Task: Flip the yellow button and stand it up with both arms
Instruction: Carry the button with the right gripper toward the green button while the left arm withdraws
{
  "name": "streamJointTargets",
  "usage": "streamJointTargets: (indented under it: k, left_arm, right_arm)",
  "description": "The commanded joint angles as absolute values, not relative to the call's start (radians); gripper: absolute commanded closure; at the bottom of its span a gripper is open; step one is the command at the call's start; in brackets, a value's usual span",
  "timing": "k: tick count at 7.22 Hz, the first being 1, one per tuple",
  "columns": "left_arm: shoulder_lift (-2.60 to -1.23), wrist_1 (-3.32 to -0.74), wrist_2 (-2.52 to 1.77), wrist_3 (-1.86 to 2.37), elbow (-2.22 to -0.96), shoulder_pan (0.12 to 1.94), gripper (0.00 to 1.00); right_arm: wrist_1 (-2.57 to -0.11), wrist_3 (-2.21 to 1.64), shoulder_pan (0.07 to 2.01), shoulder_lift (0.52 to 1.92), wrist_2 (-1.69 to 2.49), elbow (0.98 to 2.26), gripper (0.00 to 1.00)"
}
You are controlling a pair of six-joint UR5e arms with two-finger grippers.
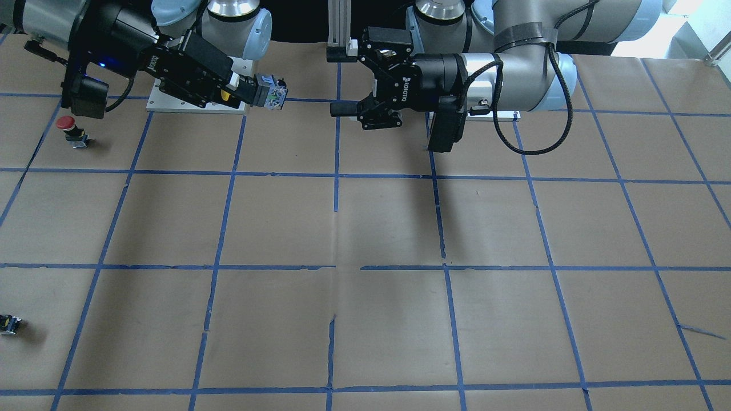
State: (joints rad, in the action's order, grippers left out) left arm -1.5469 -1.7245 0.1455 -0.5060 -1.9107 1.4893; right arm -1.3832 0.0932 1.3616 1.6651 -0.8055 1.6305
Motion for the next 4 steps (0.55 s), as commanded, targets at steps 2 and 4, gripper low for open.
streamJointTargets:
  k: [2, 4]
  left_arm:
    - [-1.586, -1.414, 0.561, -0.316, -1.891, 1.444, 0.00]
    - [-1.624, -1.242, 0.777, -0.229, -1.881, 1.453, 0.00]
  right_arm:
    - [-1.382, 0.772, 1.361, 1.701, -1.154, 1.678, 0.69]
    - [-1.408, 1.033, 1.356, 1.747, -1.271, 1.768, 0.72]
